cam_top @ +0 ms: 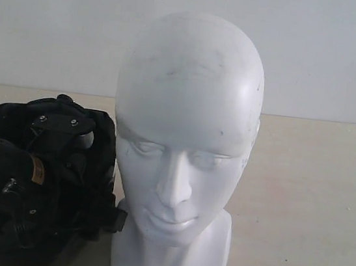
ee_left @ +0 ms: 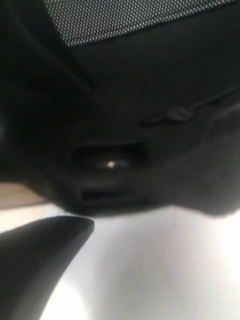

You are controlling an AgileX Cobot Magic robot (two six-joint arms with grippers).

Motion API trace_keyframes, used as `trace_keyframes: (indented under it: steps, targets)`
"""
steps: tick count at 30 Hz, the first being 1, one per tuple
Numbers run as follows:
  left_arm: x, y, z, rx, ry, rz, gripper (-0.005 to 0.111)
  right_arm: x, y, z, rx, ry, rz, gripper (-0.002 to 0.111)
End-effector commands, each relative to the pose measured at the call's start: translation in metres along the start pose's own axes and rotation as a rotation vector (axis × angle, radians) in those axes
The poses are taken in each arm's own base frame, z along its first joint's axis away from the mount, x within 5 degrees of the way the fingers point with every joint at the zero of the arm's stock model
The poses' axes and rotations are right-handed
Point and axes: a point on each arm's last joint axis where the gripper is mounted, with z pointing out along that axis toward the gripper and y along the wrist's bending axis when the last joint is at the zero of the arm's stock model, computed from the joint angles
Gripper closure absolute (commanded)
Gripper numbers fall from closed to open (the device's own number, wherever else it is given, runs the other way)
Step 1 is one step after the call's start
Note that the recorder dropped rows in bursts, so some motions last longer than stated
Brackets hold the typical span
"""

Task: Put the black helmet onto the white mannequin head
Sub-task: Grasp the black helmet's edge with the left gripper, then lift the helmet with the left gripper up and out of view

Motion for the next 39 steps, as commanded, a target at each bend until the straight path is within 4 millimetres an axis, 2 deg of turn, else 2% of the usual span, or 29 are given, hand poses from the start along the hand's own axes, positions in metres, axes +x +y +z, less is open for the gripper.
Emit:
trace_keyframes:
  steps: [1, 4, 7, 11, 17, 22, 26, 27, 28, 32, 34, 36, 39]
  targets:
    - [0.0, 0.001, 0.004, -0.008, -0.014, 0.049, 0.064, -0.001, 0.0, 0.0, -0.001, -0.008, -0.003, 0.108]
    - [-0.002, 0.003, 0.002, -0.024, -0.026, 0.116, 0.1, -0.001, 0.0, 0.0, -0.001, -0.008, -0.003, 0.108]
    - [-0.007, 0.009, -0.006, -0.037, -0.049, 0.115, 0.102, -0.001, 0.0, 0.0, -0.001, -0.008, -0.003, 0.108]
    - [-0.014, 0.025, -0.027, -0.08, -0.061, 0.06, 0.102, -0.001, 0.0, 0.0, -0.001, -0.008, -0.003, 0.108]
    - [-0.016, 0.042, -0.073, -0.149, -0.115, 0.065, 0.102, -0.001, 0.0, 0.0, -0.001, -0.008, -0.003, 0.108]
    - [-0.014, 0.041, -0.11, -0.145, -0.214, 0.07, 0.102, -0.001, 0.0, 0.0, -0.001, -0.008, -0.003, 0.108]
    - [-0.009, 0.037, -0.149, -0.118, -0.341, 0.06, 0.102, -0.001, 0.0, 0.0, -0.001, -0.008, -0.003, 0.108]
    - [-0.006, 0.034, -0.166, -0.081, -0.426, 0.042, 0.102, -0.001, 0.0, 0.0, -0.001, -0.008, -0.003, 0.108]
    - [-0.005, 0.033, -0.176, -0.056, -0.472, 0.026, 0.102, -0.001, 0.0, 0.0, -0.001, -0.008, -0.003, 0.108]
    - [0.001, 0.023, -0.25, 0.036, -0.738, 0.015, 0.102, -0.001, 0.0, 0.0, -0.001, -0.008, -0.003, 0.108]
    - [0.003, 0.021, -0.277, 0.041, -0.818, 0.047, 0.102, -0.001, 0.0, 0.0, -0.001, -0.008, -0.003, 0.108]
    - [0.002, 0.019, -0.295, 0.027, -0.876, 0.106, 0.102, -0.001, 0.0, 0.0, -0.001, -0.008, -0.003, 0.108]
    - [-0.004, 0.016, -0.307, 0.006, -0.987, 0.181, 0.102, -0.001, 0.0, 0.0, -0.001, -0.008, -0.003, 0.108]
